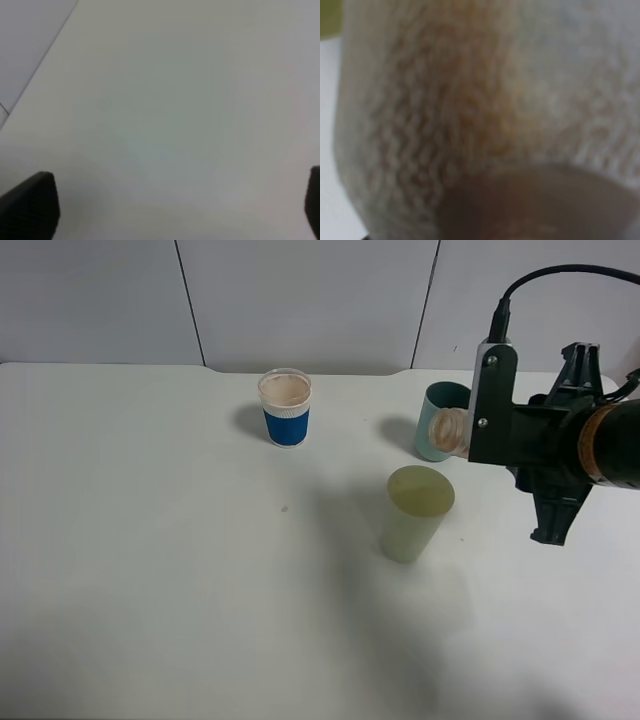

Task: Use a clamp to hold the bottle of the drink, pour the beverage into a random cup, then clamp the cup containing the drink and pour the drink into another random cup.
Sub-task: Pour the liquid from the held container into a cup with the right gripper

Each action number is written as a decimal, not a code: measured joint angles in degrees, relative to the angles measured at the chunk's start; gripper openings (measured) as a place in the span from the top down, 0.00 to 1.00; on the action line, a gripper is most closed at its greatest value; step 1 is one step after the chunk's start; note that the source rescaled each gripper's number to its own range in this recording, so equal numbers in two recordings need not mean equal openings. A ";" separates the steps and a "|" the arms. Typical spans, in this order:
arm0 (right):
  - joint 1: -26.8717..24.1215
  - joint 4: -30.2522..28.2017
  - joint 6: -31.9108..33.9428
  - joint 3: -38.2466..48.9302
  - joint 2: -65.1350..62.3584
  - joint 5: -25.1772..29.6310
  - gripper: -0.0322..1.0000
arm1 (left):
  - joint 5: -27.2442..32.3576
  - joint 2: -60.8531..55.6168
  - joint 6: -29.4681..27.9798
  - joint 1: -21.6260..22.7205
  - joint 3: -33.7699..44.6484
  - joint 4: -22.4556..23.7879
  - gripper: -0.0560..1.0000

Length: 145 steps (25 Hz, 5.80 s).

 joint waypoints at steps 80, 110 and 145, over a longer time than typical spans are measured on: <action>1.23 -6.31 -10.76 0.00 3.64 7.68 0.96 | 0.00 0.00 0.00 0.00 0.00 0.00 0.00; 1.23 -6.31 -11.12 0.00 3.64 12.53 0.96 | 0.00 0.00 0.00 0.00 0.00 0.00 0.00; 1.23 -9.30 -13.18 -1.78 3.69 12.72 0.96 | 0.00 0.00 0.00 0.00 0.00 0.00 0.00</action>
